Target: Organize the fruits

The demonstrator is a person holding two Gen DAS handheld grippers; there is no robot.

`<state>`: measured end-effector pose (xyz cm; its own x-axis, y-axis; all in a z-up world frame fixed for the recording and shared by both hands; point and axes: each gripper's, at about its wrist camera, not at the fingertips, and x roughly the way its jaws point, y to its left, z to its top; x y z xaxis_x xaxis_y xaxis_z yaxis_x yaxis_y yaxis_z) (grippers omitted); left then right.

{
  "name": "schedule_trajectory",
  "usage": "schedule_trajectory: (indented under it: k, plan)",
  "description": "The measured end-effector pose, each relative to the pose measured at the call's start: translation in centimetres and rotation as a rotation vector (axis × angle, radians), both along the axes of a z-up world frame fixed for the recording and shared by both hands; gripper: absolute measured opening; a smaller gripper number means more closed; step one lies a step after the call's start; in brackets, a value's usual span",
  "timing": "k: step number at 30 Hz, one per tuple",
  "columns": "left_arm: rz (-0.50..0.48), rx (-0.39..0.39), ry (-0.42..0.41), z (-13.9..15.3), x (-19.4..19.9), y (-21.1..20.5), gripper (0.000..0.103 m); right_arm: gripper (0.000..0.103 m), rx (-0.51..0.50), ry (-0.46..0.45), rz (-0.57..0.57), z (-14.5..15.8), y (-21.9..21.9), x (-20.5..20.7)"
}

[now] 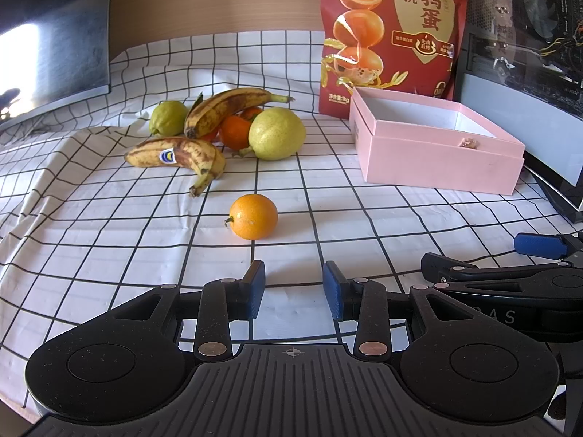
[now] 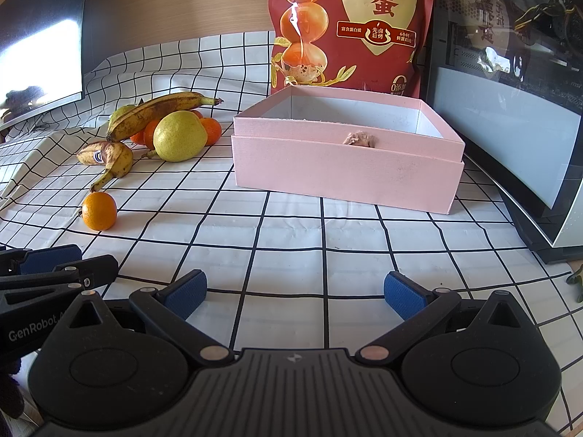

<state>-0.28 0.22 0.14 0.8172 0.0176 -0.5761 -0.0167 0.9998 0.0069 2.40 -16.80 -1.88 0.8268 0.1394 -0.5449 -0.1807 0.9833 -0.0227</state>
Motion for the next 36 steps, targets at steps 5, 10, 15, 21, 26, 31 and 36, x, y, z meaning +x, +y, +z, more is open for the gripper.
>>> schedule_trajectory:
  k: [5, 10, 15, 21, 26, 31, 36]
  plan:
    - [0.0, 0.0, -0.001, 0.0, 0.0, 0.0, 0.039, 0.103, 0.0, 0.0, 0.0, 0.0, 0.0, 0.0]
    - [0.0, 0.0, 0.0, 0.0, 0.0, 0.0, 0.039, 0.103, 0.0, 0.0, 0.0, 0.0, 0.0, 0.0]
    - [0.001, 0.0, -0.001, 0.0, 0.0, 0.0, 0.039, 0.103, 0.0, 0.0, 0.0, 0.0, 0.0, 0.0]
    - [0.001, -0.002, 0.004, 0.0, 0.0, -0.1, 0.04, 0.103, 0.0, 0.002, 0.001, 0.0, 0.0, 0.0]
    - [-0.009, -0.015, 0.043, 0.4, 0.4, -0.2, 0.039, 0.103, -0.001, 0.025, 0.015, 0.2, 0.3, 0.4]
    - [-0.058, -0.064, 0.143, 1.5, 1.6, 1.0, 0.039, 0.103, -0.01, 0.069, 0.046, 0.6, 0.0, 0.8]
    - [-0.072, -0.232, 0.225, 2.4, 2.0, 4.7, 0.03, 0.103, -0.044, 0.208, 0.108, 1.7, 0.0, 2.1]
